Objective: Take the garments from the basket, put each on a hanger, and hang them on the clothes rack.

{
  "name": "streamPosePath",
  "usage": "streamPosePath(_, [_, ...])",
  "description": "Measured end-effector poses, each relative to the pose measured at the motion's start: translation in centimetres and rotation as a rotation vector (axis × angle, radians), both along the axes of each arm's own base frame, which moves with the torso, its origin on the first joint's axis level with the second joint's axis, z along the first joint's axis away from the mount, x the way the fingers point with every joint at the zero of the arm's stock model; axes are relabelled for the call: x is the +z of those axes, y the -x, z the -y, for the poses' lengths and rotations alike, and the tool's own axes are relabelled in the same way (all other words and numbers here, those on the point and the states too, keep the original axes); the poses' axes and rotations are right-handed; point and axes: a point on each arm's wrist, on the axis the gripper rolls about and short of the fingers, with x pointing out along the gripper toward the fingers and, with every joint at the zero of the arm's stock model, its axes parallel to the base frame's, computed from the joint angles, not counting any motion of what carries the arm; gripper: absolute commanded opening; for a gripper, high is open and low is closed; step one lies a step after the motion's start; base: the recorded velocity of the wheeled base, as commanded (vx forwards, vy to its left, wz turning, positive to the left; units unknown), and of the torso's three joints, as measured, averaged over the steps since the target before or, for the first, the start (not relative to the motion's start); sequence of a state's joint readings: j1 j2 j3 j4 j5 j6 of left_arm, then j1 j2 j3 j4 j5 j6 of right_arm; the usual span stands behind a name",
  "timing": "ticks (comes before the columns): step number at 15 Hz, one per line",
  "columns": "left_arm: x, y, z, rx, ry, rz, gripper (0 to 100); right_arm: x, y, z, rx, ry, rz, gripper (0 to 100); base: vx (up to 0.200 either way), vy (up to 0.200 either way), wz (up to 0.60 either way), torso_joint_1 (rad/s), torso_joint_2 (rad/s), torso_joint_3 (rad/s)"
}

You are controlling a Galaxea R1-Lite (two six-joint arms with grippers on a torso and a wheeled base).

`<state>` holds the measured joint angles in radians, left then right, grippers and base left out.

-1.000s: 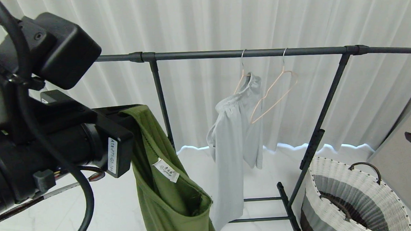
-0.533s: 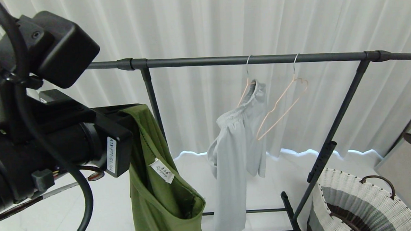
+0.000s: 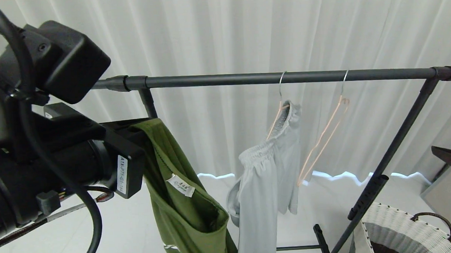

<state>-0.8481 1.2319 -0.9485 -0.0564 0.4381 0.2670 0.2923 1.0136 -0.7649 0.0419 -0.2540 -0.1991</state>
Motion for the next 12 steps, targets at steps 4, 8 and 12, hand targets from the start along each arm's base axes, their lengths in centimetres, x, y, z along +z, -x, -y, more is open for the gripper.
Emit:
streamPosePath(4, [-0.5, 0.6, -0.7, 0.002, -0.005, -0.004, 0, -0.1, -0.9, -0.7, 0.120, -0.123, 0.001, 100, 0.000, 0.000, 0.00, 0.000, 0.00, 0.000])
streamPosePath(8, [-0.3, 0.6, -1.3, 0.024, 0.006, 0.005, 0, -0.1, -3.8, -2.8, 0.197, -0.210, 0.038, 100, 0.000, 0.000, 0.00, 0.000, 0.00, 0.000])
streamPosePath(12, [-0.2, 0.6, -1.7, 0.038, 0.007, 0.009, 0, -1.6, -6.3, -6.2, 0.294, -0.218, -0.018, 100, 0.000, 0.000, 0.00, 0.000, 0.00, 0.000])
